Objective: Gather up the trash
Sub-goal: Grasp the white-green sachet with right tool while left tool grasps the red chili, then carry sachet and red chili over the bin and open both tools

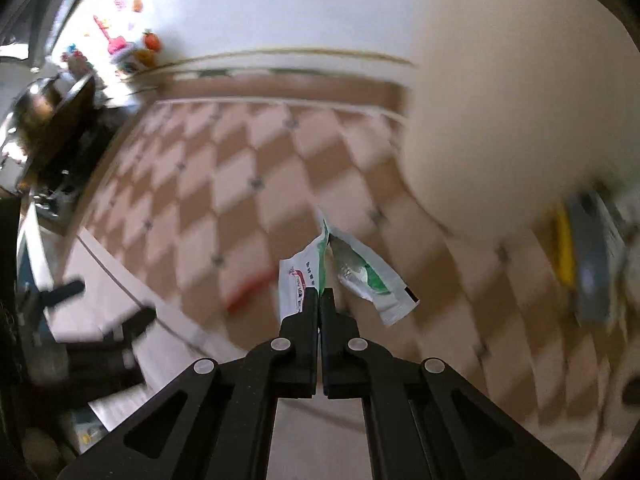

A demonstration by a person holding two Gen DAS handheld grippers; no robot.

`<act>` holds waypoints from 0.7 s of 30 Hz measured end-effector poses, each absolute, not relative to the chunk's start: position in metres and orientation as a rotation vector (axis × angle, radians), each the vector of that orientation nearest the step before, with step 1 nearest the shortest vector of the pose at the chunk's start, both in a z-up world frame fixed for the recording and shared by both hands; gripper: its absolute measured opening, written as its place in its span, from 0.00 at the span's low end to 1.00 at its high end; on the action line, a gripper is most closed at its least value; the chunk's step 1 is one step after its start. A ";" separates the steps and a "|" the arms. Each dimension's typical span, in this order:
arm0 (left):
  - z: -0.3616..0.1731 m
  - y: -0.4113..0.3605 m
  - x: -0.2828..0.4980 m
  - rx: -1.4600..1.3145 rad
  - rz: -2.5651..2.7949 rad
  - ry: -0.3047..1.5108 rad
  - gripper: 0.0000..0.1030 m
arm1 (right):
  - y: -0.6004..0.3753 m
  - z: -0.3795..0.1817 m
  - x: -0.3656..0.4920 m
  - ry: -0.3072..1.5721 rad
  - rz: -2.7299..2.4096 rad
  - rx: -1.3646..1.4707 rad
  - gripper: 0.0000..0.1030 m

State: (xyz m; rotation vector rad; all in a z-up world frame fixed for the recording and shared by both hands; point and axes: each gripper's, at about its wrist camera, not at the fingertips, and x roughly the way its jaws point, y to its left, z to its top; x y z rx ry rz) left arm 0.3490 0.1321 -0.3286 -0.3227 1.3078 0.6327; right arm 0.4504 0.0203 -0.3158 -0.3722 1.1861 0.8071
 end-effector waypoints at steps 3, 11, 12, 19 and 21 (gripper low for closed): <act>-0.340 0.122 0.372 -0.297 0.563 1.337 0.79 | -0.023 -0.333 0.455 1.262 0.710 -0.328 0.01; -0.357 0.112 0.408 -0.337 0.441 1.373 0.11 | -0.078 -0.368 0.475 1.373 0.561 -0.240 0.01; -0.357 0.112 0.409 -0.351 0.427 1.373 0.08 | -0.081 -0.368 0.476 1.375 0.556 -0.237 0.01; -0.335 0.114 0.395 -0.346 0.490 1.316 0.07 | -0.080 -0.362 0.476 1.366 0.562 -0.236 0.01; -0.319 0.119 0.380 -0.366 0.527 1.279 0.07 | -0.073 -0.357 0.472 1.367 0.592 -0.251 0.01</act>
